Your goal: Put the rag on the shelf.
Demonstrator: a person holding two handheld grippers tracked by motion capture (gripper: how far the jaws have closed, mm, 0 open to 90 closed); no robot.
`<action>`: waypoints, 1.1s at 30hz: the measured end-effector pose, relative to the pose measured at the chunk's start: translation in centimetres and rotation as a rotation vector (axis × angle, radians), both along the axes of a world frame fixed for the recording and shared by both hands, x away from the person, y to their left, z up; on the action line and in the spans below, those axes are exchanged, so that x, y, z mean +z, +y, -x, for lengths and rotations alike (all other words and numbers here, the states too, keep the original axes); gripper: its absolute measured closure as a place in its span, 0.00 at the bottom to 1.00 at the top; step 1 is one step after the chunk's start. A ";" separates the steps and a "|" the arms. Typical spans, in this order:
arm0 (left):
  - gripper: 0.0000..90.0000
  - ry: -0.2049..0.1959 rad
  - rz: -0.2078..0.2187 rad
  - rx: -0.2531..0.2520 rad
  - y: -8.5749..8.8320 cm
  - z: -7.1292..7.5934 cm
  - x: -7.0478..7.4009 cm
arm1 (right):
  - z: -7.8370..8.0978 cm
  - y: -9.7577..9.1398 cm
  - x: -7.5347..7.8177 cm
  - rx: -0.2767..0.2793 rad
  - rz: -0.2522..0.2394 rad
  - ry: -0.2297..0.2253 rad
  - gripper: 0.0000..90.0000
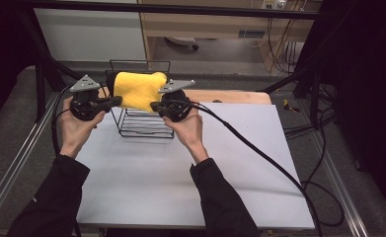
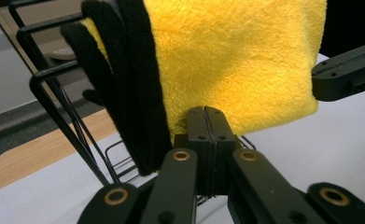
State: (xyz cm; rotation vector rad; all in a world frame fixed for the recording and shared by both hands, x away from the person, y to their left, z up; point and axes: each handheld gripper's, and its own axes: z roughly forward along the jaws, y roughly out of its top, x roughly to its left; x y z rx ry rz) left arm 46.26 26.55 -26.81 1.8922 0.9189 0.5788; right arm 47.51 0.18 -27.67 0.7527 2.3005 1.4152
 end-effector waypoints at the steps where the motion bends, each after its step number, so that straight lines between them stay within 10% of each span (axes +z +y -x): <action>1: 1.00 0.000 0.010 0.003 -0.1 -0.1 -0.2 | -0.4 0.1 -0.5 -0.020 -0.007 -0.004 0.99; 11: 0.98 0.001 0.062 0.001 0.3 0.0 -0.4 | -0.1 -0.6 -0.5 -0.015 -0.037 -0.043 0.88; 20: 0.76 0.004 0.049 -0.022 1.0 2.6 -0.7 | 2.1 -3.4 0.3 -0.015 -0.071 -0.054 0.66; 33: 0.40 0.044 0.022 -0.091 0.7 6.5 -6.0 | 5.0 -11.5 -2.0 -0.077 -0.089 0.029 0.24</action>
